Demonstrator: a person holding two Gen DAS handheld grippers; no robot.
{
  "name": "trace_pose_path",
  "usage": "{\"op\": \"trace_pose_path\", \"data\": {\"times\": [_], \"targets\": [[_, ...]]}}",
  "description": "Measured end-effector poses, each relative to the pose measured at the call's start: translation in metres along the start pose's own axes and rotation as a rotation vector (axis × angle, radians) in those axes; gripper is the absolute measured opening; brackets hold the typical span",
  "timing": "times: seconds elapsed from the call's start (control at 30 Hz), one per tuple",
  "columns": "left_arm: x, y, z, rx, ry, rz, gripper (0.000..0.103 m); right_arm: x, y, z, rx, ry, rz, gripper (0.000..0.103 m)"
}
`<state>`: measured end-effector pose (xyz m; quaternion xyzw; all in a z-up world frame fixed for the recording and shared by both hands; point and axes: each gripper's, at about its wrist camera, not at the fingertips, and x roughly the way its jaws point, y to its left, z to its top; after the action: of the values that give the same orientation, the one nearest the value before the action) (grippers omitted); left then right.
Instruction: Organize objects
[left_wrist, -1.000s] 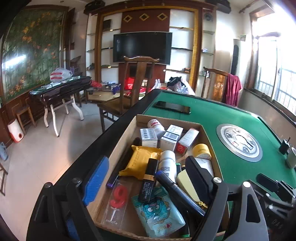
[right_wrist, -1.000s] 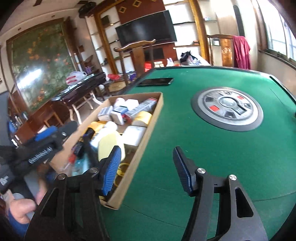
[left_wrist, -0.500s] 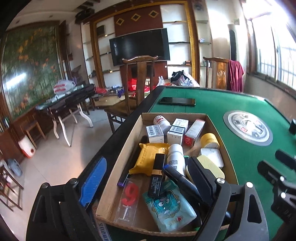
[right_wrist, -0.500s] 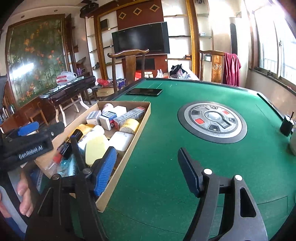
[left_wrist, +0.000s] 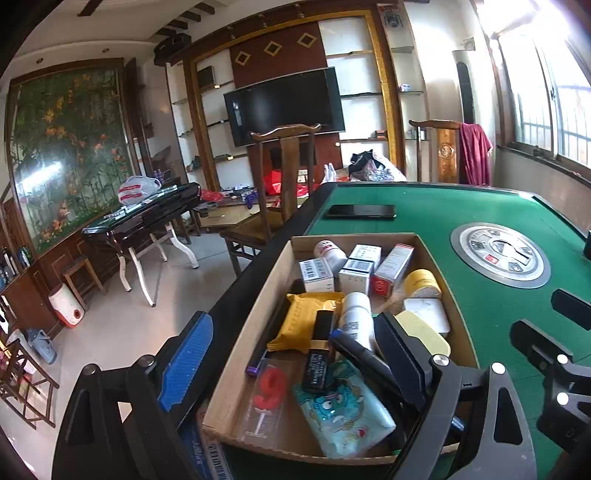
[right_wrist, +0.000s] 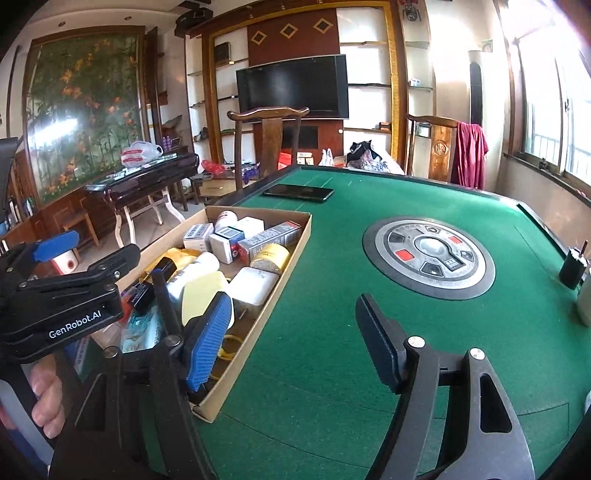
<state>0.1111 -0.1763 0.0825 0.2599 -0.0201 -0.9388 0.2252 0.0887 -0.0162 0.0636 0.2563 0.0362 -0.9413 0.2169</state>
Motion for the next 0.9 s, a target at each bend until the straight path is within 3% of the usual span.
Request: {"op": "trace_pose_path", "data": {"times": [0.1,0.9], "targets": [[0.002,0.005,0.000,-0.022,0.013,-0.022,0.090,-0.003,0.001,0.000,-0.006,-0.006,0.006,0.071],[0.000,0.012,0.000,-0.046,-0.003,0.019,0.090,-0.003,0.005,-0.001,-0.020,0.013,0.019,0.071]]}}
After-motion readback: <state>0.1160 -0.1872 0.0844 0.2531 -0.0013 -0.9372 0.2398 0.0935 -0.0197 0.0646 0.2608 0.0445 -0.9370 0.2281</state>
